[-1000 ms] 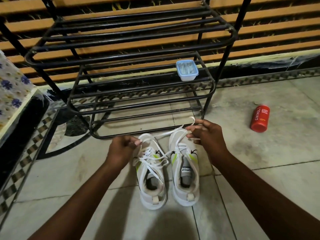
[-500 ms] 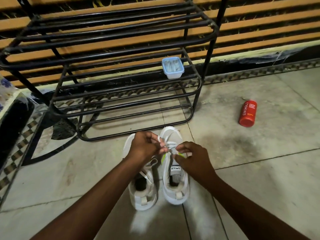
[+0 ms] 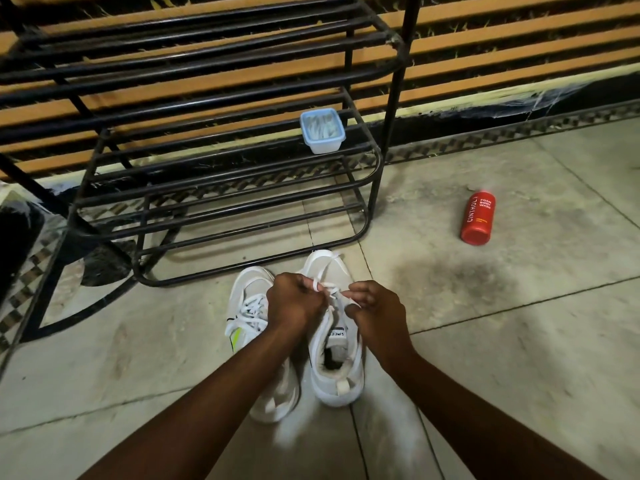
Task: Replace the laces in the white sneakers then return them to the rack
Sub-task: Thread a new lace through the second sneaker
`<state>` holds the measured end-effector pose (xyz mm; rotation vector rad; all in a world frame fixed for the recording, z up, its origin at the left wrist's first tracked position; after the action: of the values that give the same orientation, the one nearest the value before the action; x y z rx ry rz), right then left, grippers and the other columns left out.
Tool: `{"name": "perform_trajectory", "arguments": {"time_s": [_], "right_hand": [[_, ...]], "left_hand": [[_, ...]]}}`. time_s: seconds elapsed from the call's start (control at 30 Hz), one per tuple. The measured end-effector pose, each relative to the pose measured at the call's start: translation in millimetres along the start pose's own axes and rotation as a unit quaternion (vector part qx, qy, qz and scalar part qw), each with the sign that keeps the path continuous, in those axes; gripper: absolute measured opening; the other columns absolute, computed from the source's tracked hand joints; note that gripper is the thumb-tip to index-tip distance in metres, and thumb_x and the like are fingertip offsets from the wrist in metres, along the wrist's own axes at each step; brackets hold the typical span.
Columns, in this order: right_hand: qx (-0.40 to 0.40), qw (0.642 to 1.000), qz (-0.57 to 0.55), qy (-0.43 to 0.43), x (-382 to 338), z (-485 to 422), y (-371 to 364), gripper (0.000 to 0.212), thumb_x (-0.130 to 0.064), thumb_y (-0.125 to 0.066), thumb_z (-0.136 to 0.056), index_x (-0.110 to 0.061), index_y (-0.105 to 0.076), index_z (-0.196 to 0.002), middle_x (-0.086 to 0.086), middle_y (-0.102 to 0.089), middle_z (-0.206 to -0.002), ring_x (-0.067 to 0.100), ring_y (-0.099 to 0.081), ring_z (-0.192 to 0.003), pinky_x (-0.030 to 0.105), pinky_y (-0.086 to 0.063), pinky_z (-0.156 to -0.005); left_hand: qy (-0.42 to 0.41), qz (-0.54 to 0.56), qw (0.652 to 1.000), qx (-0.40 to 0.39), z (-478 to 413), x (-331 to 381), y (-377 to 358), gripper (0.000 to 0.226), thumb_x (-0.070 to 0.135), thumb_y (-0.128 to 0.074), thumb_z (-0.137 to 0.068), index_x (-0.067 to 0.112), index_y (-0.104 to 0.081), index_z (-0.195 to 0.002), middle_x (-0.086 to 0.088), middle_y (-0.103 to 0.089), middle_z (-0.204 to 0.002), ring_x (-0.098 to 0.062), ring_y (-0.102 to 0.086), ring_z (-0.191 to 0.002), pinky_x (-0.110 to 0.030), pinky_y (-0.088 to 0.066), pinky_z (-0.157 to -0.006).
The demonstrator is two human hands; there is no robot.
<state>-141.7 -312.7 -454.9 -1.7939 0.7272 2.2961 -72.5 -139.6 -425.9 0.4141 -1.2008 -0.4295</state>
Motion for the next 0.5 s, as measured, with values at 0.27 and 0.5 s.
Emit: {"name": "perform_trajectory", "arguments": {"time_s": [0.27, 0.5], "right_hand": [[-0.015, 0.996, -0.083, -0.043, 12.7, -1.6, -0.6, 0.032, -0.008, -0.071, -0.063, -0.029, -0.073, -0.088, -0.006, -0.078, -0.087, 0.01, -0.073, -0.092, 0.049, -0.053, -0.097], [-0.02, 0.993, -0.105, -0.049, 18.9, -4.1, -0.2, 0.033, 0.0, -0.074, -0.068, -0.022, -0.073, -0.093, -0.002, -0.078, -0.09, 0.016, -0.073, -0.096, 0.051, -0.052, -0.099]], "left_hand": [[-0.003, 0.005, 1.0, 0.014, -0.6, -3.6, -6.2, 0.009, 0.018, -0.081, -0.072, 0.02, -0.075, -0.066, 0.006, -0.073, -0.063, -0.02, -0.074, -0.072, -0.041, -0.062, -0.081], [-0.037, -0.005, 0.999, 0.032, 0.5, -1.9, -10.1, 0.013, 0.02, -0.08, -0.081, 0.016, -0.073, -0.07, 0.004, -0.073, -0.071, -0.021, -0.072, -0.081, -0.04, -0.059, -0.085]]}}
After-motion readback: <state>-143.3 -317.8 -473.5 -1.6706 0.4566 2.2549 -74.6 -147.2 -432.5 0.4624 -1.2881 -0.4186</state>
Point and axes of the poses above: each hand's wrist, its own z-axis away from the middle knuckle, its own y-axis out of the back of the hand, x = y × z, the point moved 8 cm from there along -z, towards the middle knuckle
